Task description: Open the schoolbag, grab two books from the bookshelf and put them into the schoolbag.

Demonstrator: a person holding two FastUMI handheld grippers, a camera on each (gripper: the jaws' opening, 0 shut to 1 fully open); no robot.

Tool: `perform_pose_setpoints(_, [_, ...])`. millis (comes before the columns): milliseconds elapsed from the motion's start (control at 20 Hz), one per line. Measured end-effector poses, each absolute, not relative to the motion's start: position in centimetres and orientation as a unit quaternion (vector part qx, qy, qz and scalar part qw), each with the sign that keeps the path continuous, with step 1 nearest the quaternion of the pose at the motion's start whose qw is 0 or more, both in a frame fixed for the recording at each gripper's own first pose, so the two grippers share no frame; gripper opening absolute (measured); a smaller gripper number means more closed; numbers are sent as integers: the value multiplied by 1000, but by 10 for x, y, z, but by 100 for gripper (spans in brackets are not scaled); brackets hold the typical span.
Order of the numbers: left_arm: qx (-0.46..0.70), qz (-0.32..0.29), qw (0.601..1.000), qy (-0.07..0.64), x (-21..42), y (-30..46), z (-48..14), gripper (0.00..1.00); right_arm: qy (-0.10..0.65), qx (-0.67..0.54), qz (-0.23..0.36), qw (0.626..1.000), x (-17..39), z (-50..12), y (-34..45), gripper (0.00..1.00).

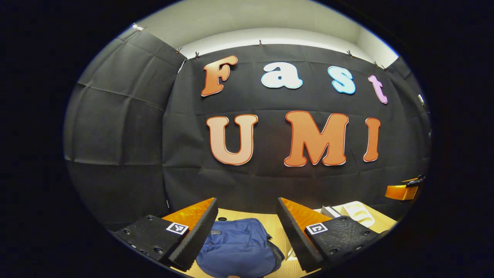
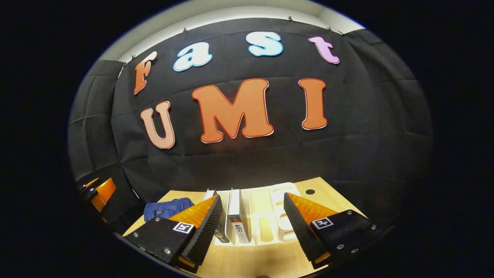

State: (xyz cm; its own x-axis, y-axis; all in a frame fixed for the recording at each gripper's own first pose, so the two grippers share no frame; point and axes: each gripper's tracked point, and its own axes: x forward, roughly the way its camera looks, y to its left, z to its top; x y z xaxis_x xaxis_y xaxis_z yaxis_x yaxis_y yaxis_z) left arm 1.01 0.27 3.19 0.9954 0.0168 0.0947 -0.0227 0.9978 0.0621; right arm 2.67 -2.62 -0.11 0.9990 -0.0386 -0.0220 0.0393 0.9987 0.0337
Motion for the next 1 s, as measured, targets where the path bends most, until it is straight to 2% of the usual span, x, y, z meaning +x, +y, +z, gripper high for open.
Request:
perform_pose_setpoints(250, [-1,-20,999,-34,28,12,22,94,6,28,-51,998,20,-8,-23,95])
perform_pose_setpoints(500, [17,-10,999,-36,32,21,18,94,19,1,-50,999,25,-6,-24,95])
perform_pose_setpoints(700, [7,-2,1000,-7,37,30,-4,94,21,-1,-49,999,21,-7,-24,94])
perform_pose_setpoints(1000, [38,4,999,1,39,37,-9,94,30,7,-52,998,25,-9,-28,94])
